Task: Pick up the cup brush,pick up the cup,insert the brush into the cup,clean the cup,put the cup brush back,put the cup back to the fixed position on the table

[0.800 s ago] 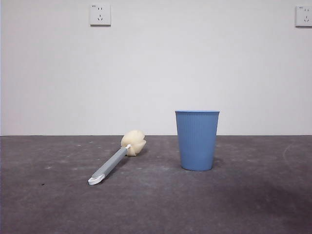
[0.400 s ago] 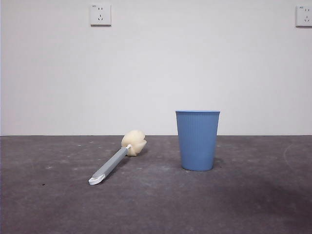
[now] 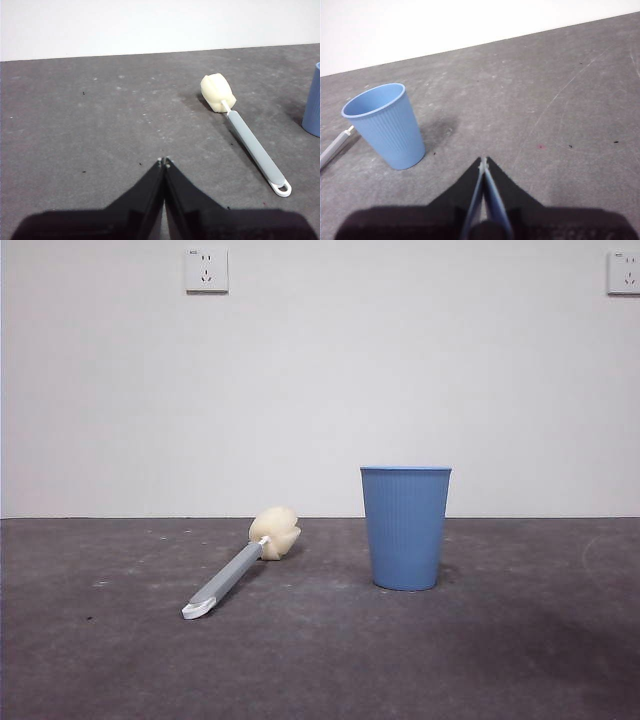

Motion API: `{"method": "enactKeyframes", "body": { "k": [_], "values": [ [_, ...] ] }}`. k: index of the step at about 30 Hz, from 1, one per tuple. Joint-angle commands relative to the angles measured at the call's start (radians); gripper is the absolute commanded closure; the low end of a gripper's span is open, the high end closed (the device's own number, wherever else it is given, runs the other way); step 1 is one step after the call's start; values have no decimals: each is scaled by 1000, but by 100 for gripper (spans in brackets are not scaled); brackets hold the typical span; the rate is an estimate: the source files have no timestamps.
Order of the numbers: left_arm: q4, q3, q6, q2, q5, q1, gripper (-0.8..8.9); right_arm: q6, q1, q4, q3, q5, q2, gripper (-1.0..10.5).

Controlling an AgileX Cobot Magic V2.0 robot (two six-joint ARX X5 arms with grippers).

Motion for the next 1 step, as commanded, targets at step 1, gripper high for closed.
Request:
{"method": "enactKeyframes", "body": {
  "k": [1],
  "values": [
    [4,-13,-6,-3,-1,3,817,10,0,2,-14,3,-2,945]
  ]
}}
